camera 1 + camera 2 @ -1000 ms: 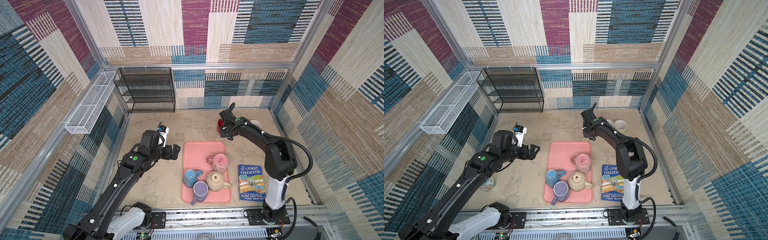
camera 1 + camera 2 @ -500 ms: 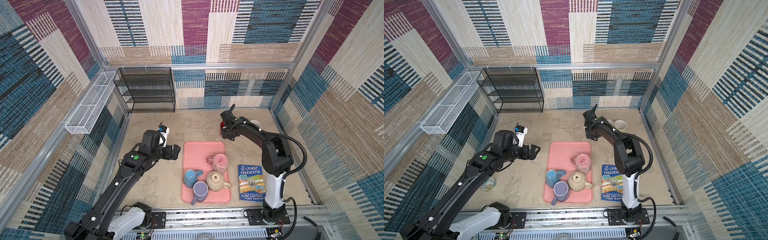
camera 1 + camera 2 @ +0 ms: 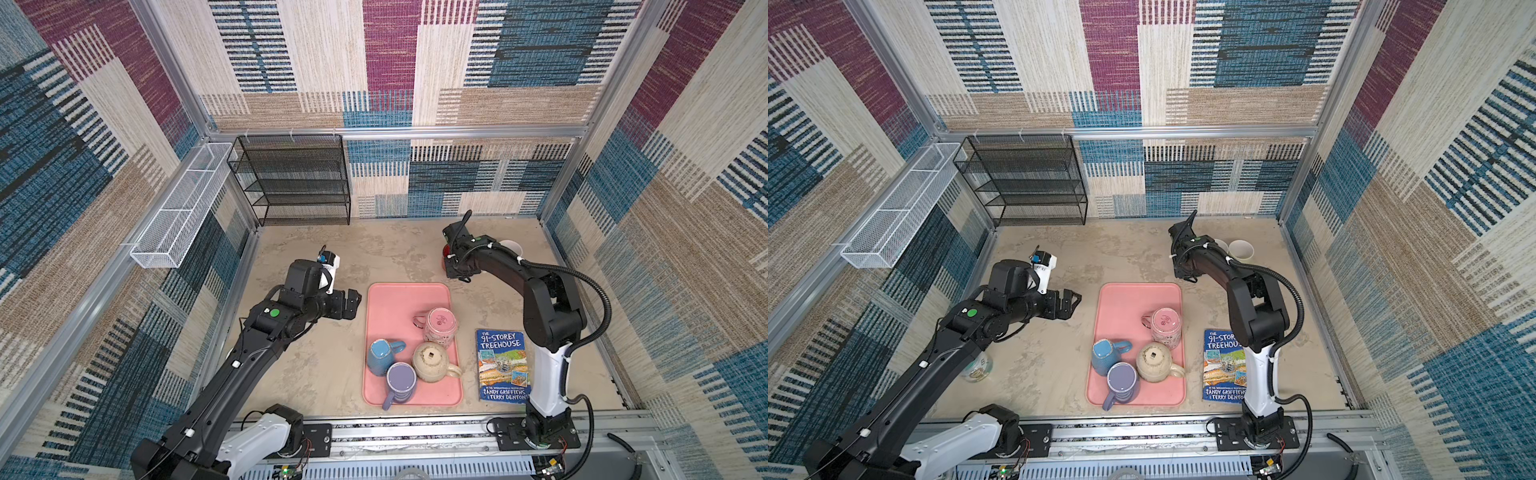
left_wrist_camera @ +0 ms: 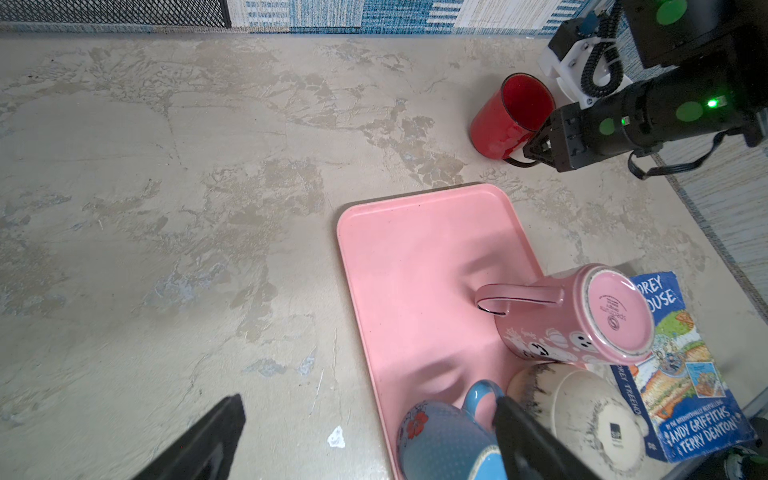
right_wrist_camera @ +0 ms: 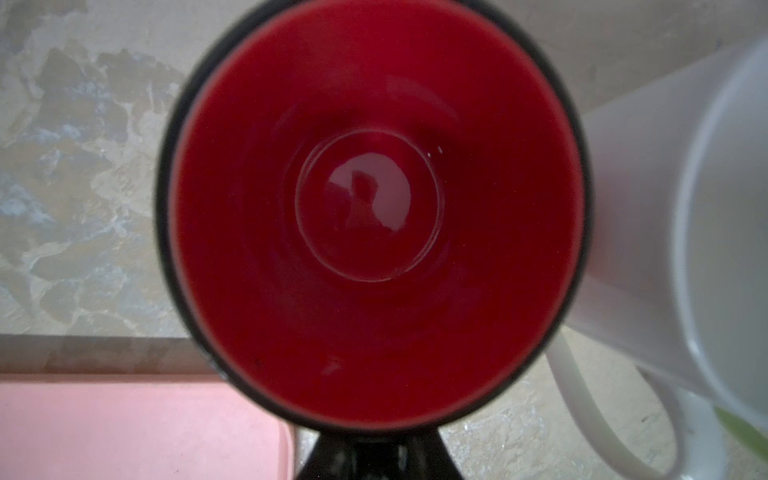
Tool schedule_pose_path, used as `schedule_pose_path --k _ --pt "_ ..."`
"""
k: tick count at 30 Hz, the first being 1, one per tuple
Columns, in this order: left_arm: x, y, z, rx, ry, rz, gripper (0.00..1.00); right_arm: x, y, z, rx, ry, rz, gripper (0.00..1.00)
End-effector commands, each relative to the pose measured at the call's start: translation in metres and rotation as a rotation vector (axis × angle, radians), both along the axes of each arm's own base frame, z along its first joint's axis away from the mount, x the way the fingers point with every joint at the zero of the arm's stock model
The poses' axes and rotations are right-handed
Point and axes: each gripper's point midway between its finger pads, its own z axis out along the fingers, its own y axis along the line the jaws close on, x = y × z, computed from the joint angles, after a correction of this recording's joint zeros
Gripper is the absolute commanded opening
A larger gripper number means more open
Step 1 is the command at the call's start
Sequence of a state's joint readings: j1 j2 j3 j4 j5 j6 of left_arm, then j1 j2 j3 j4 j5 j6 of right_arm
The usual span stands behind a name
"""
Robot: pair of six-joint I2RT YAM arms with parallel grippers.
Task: Turn the mug right side up
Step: 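Lower the red mug upright beside the white mug with the right gripper, then open the right gripper, release the red mug and move over the pink mug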
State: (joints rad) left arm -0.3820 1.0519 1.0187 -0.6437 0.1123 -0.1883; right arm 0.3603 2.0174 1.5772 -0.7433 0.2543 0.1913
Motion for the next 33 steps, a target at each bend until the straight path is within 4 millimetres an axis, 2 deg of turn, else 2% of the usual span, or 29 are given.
schedule_pose_path --k 1,3,10,13,18,21,25,28,33 --pt "-0.002 -0.002 -0.002 0.012 0.003 -0.028 0.98 0.007 0.002 0.005 0.011 -0.036 -0.001 0.3" --pt "-0.002 -0.001 -0.001 0.013 0.001 -0.029 0.98 0.007 0.004 0.007 0.019 -0.038 0.004 0.38" --pt "-0.002 -0.002 -0.003 0.015 0.005 -0.031 0.98 0.008 0.011 0.017 0.055 -0.045 0.023 0.53" --pt "-0.003 -0.001 -0.002 0.017 0.003 -0.029 0.98 0.007 0.014 0.034 0.084 -0.075 0.029 0.62" --pt "-0.003 -0.001 -0.001 0.015 0.0 -0.032 0.98 -0.003 0.015 0.06 0.108 -0.127 0.042 0.69" --pt "-0.003 -0.003 -0.002 0.007 0.008 -0.04 0.98 -0.018 0.019 0.079 0.139 -0.173 0.062 0.73" --pt "-0.004 -0.006 -0.004 -0.003 0.017 -0.05 0.98 -0.047 0.034 0.103 0.18 -0.223 0.135 0.77" --pt "-0.004 -0.008 -0.005 -0.01 0.024 -0.056 0.98 -0.072 0.045 0.116 0.211 -0.262 0.188 0.79" --pt "-0.004 -0.01 -0.008 -0.013 0.037 -0.06 0.98 -0.115 0.059 0.127 0.313 -0.276 0.271 0.82"
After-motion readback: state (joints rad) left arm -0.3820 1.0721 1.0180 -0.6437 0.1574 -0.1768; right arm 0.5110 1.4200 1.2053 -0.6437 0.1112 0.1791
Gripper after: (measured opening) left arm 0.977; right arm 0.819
